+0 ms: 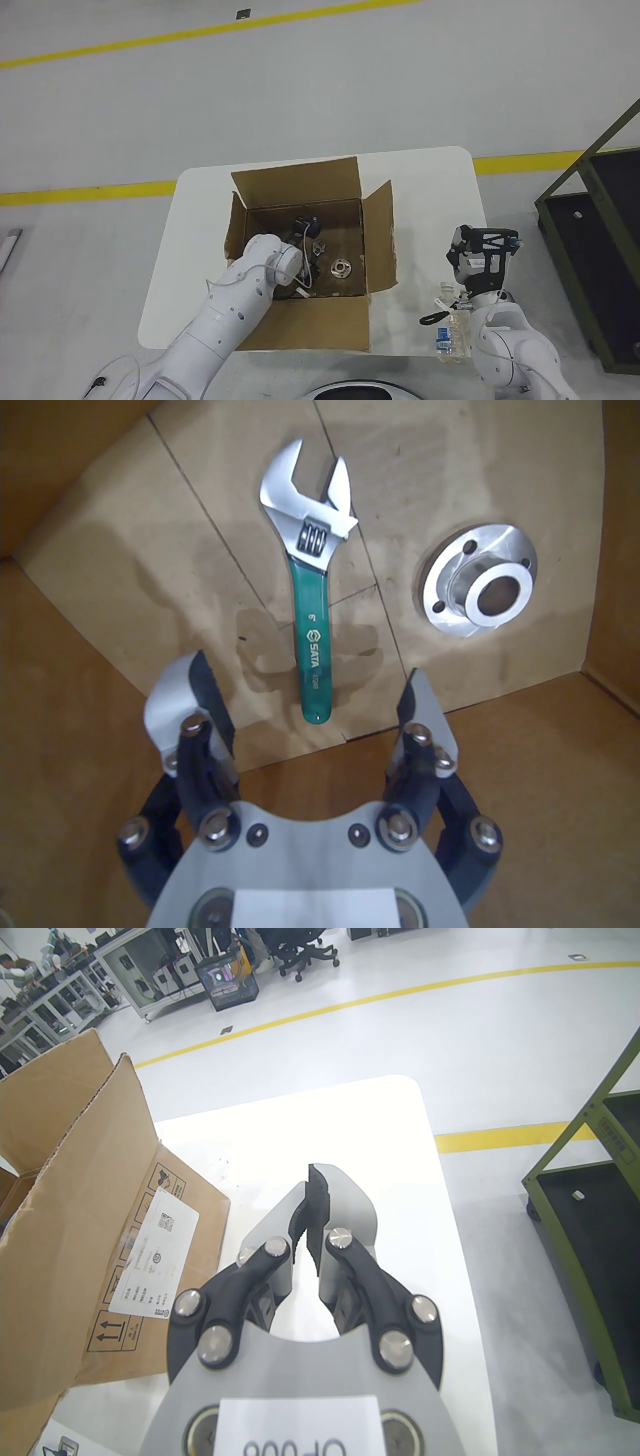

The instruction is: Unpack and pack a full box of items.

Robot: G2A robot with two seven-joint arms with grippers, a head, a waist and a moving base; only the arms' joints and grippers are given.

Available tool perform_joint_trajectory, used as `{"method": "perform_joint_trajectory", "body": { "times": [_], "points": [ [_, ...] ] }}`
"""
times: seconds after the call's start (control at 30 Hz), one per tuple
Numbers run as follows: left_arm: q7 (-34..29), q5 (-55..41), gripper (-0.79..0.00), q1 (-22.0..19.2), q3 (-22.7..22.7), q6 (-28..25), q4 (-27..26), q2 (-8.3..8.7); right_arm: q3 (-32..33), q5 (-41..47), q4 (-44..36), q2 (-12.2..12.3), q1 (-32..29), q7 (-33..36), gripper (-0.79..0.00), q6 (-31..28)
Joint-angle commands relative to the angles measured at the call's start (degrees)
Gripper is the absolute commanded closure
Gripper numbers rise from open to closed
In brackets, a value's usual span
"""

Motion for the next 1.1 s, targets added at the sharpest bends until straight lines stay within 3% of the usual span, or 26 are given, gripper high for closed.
{"method": "perform_joint_trajectory", "body": {
  "times": [0.0, 0.03, 0.2, 0.5, 1.07],
  "points": [
    [0.7, -0.2, -0.486, -0.5, 0.4, 0.0, 0.9, -0.28, 0.0, 0.0, 0.0, 0.0, 0.0, 0.0, 0.0, 0.0],
    [1.2, -0.4, -0.391, -0.7, 0.6, 0.0, 1.4, -0.46, 0.0, 0.0, 0.0, 0.0, 0.0, 0.0, 0.0, 0.0],
    [2.8, -0.6, -0.274, -1.5, 1.6, -0.3, 4.2, -1.16, 0.0, 0.0, 0.0, 0.0, 0.0, 0.0, 0.0, 0.0],
    [4.7, -0.9, -0.182, -2.6, 2.3, -0.2, 7.3, -2.04, 0.0, 0.0, 0.0, 0.0, 0.0, 0.0, 0.0, 0.0],
    [5.1, -1.1, -0.243, -3.4, 2.5, -1.0, 9.6, -2.88, 0.0, 0.0, 0.0, 0.0, 0.0, 0.0, 0.0, 0.0]
  ]
}}
